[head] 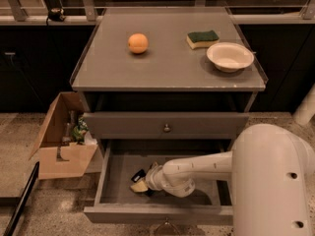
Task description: Pick rxbar blueberry from middle drawer and place on counter
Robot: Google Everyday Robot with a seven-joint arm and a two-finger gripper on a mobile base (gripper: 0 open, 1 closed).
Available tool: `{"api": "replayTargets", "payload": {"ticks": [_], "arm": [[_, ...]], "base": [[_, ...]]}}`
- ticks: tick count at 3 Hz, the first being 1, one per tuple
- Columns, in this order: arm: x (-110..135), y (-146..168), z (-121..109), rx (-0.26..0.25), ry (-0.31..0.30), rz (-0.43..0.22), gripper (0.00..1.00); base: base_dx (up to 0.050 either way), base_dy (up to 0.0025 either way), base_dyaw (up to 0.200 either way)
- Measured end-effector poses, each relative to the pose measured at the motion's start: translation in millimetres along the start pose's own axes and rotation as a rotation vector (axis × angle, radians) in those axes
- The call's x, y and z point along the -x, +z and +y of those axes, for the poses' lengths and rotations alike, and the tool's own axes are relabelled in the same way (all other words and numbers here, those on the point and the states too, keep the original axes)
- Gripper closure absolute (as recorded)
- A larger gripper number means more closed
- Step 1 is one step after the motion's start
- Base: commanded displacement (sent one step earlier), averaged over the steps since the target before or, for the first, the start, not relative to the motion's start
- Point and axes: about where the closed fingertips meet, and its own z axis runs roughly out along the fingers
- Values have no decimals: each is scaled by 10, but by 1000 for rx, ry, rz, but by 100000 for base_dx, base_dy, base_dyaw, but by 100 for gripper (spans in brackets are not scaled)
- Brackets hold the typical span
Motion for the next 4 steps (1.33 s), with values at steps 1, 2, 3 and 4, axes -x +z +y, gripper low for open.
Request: {"api": "replayTargets", "payload": {"ticks": [1,2,3,4], "arm": [[0,0,0,0,0,0,46],[0,0,0,0,0,0,69],[0,0,0,0,0,0,92],[0,1,1,0,0,0,100]], "base": [[0,0,0],[0,0,0],[0,0,0],[0,0,0]]}}
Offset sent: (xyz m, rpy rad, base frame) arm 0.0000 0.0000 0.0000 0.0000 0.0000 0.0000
